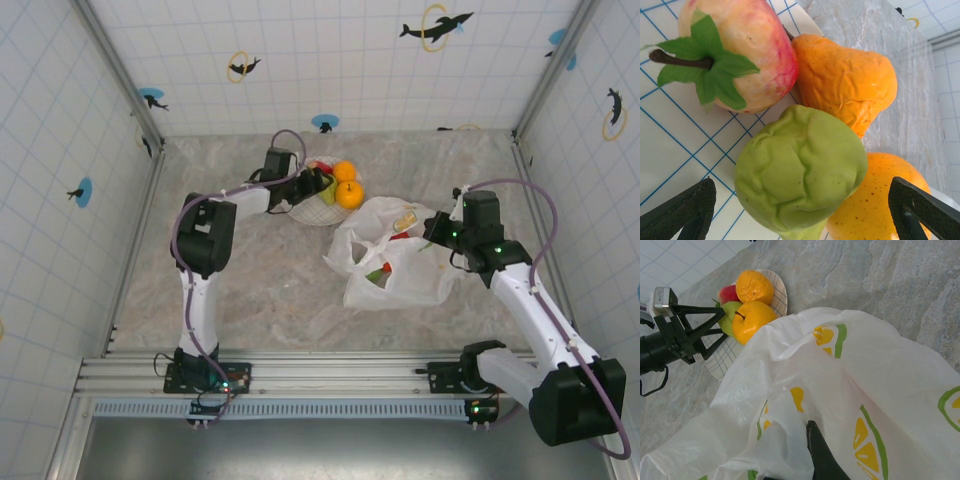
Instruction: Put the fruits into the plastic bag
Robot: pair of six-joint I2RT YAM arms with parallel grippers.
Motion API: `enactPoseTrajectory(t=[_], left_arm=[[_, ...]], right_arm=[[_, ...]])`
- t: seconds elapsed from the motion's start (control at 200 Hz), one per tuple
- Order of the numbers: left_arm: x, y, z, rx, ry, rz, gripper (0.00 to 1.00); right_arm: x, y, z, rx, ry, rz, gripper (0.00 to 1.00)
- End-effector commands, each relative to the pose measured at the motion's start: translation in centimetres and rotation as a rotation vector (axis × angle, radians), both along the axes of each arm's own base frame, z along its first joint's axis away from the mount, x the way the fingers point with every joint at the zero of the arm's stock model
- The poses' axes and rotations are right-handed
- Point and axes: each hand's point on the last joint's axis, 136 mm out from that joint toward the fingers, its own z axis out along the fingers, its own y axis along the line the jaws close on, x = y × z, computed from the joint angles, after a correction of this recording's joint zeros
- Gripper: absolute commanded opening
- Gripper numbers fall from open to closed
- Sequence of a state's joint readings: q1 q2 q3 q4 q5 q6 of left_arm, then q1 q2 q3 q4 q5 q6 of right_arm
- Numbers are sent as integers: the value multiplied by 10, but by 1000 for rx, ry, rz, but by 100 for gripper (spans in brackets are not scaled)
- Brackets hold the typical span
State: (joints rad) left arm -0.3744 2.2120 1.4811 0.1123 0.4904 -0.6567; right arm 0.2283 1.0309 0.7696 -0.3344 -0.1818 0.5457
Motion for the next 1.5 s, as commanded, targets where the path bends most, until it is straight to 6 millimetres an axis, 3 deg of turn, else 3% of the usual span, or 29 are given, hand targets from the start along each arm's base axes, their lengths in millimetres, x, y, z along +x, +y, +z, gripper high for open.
enactPoseTrajectory(t=[0.0, 0.475, 0.711, 0.856, 1.016, 1.091, 1.276, 1.396, 1.436, 1.491], left_arm=[[5, -7, 0, -28, 6, -10, 90], [9, -14, -12, -42, 26, -27, 88], [11, -17, -15, -59, 36, -27, 79], [12, -15, -6, -55, 19, -20, 74], [7, -7, 17, -55, -23, -8, 67], [-2, -1, 29, -53, -44, 2, 65], [-45, 26, 53, -42, -95, 36, 61], [-84, 43, 69, -5, -114, 23, 60], [-97, 47, 83, -14, -138, 15, 59], [-124, 54, 85, -16, -137, -6, 58]], right_arm=[[7, 0, 20, -5, -58, -3, 0], [2, -2, 14, -4, -49, -8, 0], [0, -3, 11, -7, -45, -9, 0], [0, -3, 10, -6, -41, -10, 0], [1, -4, 13, -3, -49, -10, 0], [1, -3, 14, -2, -52, -10, 0], [1, -3, 18, 3, -60, -12, 0], [2, -2, 22, 5, -68, -7, 0], [2, -3, 23, 4, -70, -8, 0], [3, -3, 25, 3, -76, -10, 0]])
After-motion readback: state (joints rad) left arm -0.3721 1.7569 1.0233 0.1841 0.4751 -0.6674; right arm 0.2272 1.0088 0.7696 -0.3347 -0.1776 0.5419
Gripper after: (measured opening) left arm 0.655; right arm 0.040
